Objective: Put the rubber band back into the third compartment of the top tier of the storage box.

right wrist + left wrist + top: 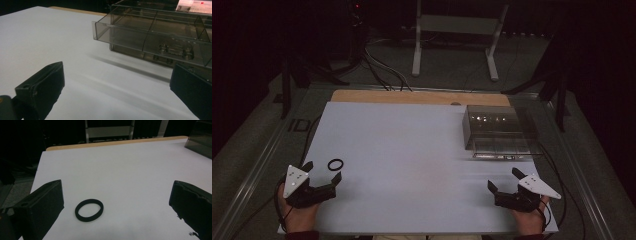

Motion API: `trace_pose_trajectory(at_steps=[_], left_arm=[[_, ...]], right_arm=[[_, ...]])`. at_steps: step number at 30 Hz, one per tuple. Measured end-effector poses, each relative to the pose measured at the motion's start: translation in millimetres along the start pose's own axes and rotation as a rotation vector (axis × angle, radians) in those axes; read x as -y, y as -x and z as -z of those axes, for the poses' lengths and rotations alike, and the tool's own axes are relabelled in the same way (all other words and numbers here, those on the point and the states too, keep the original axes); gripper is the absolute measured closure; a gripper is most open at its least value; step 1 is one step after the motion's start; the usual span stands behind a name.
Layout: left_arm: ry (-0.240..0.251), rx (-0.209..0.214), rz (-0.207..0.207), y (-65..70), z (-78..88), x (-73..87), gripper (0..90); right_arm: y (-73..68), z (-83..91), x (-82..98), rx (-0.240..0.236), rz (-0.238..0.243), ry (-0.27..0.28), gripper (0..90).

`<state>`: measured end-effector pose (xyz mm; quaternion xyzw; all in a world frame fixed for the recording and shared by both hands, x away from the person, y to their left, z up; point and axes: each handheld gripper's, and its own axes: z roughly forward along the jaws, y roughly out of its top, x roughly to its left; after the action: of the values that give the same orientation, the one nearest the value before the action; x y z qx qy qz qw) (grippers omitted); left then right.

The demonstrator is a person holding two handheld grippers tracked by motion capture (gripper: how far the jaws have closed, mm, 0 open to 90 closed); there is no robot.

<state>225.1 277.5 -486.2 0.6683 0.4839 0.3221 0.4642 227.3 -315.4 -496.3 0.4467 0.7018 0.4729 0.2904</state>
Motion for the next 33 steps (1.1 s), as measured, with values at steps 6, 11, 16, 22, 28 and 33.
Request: trace_pose_trajectory(at_steps=[6,11,16,22,28,33], left_arm=[[0.008,0.010,-0.015,2.6,-1.9,-1.0,0.4],[0.001,0.001,-0.017,2.8,-4.9,-4.9,0.4],[-0.003,-0.001,-0.020,2.5,-7.7,-11.1,0.4],[-0.021,-0.003,-0.014,0.7,-15.6,-13.9,0.5],[-0.058,-0.005,0.004,-2.7,-28.6,-12.7,0.5],[-0.089,-0.033,0.013,-9.7,-39.8,-12.5,2.6]], right_arm=[[0.0,-2.1,0.4,0.007,0.000,0.002,0.2],[0.9,-0.5,0.3,0.018,-0.007,0.017,0.2],[2.9,0.9,0.7,0.024,-0.023,0.026,0.2],[1.9,1.1,0.3,0.020,-0.025,0.030,0.2],[1.3,0.6,0.3,0.016,-0.024,0.029,0.2],[1.3,0.0,0.4,0.015,-0.026,0.026,0.2]])
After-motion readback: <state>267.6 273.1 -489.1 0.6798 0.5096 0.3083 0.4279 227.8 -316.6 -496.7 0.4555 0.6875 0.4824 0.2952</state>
